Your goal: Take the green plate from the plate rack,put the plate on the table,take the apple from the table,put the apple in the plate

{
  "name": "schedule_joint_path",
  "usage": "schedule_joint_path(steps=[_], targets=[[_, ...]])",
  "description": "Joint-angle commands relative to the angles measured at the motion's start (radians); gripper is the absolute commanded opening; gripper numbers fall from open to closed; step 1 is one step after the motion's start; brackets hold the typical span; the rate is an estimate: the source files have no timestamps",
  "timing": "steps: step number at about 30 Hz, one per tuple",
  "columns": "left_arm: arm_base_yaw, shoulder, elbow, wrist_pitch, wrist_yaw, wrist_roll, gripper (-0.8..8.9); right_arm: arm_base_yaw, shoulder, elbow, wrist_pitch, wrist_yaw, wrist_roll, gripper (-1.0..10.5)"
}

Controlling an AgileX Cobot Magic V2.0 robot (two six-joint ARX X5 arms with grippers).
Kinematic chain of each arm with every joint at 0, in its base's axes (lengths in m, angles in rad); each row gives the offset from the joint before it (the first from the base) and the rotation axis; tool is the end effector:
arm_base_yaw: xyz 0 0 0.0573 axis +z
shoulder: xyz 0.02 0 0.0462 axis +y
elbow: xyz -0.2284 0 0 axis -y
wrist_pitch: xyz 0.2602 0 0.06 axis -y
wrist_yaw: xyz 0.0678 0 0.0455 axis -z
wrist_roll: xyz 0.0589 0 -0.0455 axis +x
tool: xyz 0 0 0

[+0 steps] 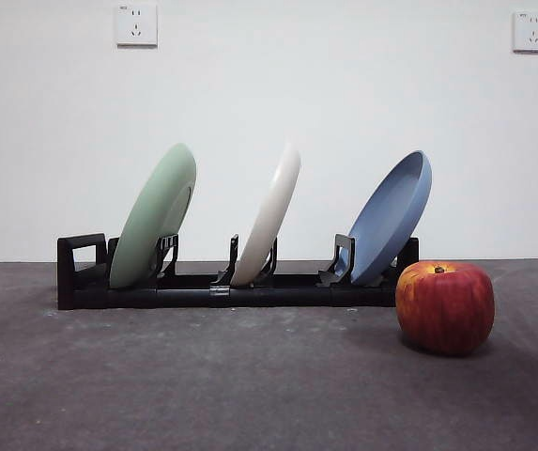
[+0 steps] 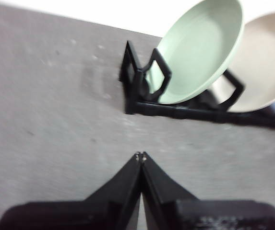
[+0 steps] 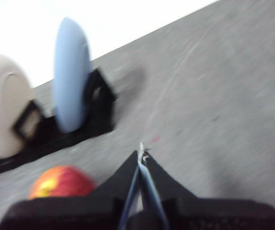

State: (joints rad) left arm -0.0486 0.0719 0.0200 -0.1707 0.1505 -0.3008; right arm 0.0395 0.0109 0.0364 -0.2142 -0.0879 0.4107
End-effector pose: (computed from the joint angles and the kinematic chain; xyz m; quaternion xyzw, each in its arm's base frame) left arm 0.1774 -0.0175 0.1385 -0.1538 0.1245 -0.0810 0.9769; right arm 0.1741 0.0121 0.1489 0.2048 0.1051 0.0428 0.9722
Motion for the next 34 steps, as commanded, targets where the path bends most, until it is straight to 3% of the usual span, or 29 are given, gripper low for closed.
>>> schedule_joint_path(steps=[1,3,6,10,13,21,26,29,31,34], targets=[[-0.003,0.001,0.041,0.010,0.082,-0.074,-0.05,0.000,0.010,0.063,-0.035,-0.036,0.042,-0.1],[-0.003,0.014,0.108,-0.002,0.130,-0.073,-0.05,0.000,0.047,0.154,-0.074,-0.040,0.007,-0.1],[-0.003,0.067,0.245,-0.060,0.142,-0.072,-0.06,0.000,0.142,0.334,-0.114,-0.062,-0.102,-0.1],[-0.003,0.216,0.476,-0.158,0.145,-0.049,-0.05,0.000,0.364,0.651,-0.259,-0.145,-0.209,-0.1],[-0.003,0.311,0.605,-0.231,0.160,-0.009,-0.05,0.000,0.492,0.818,-0.359,-0.209,-0.241,-0.1],[-0.005,0.612,1.017,-0.553,0.326,0.143,-0.05,0.003,0.834,1.243,-0.670,-0.409,-0.323,0.0],[-0.010,0.808,1.269,-0.795,0.455,0.251,-0.05,0.070,1.021,1.454,-0.888,-0.411,-0.383,0.0],[-0.027,0.906,1.378,-0.910,0.459,0.315,-0.05,0.129,1.115,1.537,-0.976,-0.404,-0.413,0.0],[-0.043,0.962,1.434,-0.973,0.459,0.347,-0.05,0.167,1.168,1.584,-1.025,-0.367,-0.427,0.0],[-0.069,1.033,1.490,-1.041,0.454,0.366,-0.03,0.229,1.237,1.647,-1.083,-0.246,-0.439,0.2]])
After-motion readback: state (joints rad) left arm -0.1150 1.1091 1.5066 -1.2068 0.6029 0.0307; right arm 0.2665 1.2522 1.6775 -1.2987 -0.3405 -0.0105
